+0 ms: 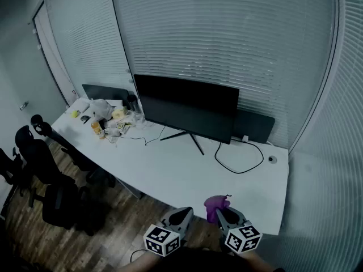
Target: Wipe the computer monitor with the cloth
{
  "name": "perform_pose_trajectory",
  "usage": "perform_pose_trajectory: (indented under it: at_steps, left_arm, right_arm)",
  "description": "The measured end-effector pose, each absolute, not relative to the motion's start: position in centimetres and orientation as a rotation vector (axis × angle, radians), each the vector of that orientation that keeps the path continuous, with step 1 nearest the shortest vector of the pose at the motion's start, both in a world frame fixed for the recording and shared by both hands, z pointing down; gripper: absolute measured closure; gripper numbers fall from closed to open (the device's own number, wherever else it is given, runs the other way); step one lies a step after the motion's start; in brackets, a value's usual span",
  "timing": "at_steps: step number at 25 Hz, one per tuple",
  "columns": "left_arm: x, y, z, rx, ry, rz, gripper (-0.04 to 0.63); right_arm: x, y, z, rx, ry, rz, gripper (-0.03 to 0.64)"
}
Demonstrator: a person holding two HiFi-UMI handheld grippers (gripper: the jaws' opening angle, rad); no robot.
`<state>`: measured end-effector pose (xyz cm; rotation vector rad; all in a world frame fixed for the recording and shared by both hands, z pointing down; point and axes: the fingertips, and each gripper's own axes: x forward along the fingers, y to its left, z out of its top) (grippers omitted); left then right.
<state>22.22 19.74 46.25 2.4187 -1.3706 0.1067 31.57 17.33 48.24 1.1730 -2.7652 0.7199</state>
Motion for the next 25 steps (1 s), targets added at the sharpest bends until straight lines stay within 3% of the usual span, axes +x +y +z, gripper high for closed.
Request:
perform_pose_trajectory:
  at_steps: [25]
  left_arm:
    - [22.1, 17.5, 46.8, 2.420, -1.342, 0.136, 0.591]
  right_arm:
    - [32.0, 15.2, 48.8, 1.205, -2.755, 0.768, 0.541]
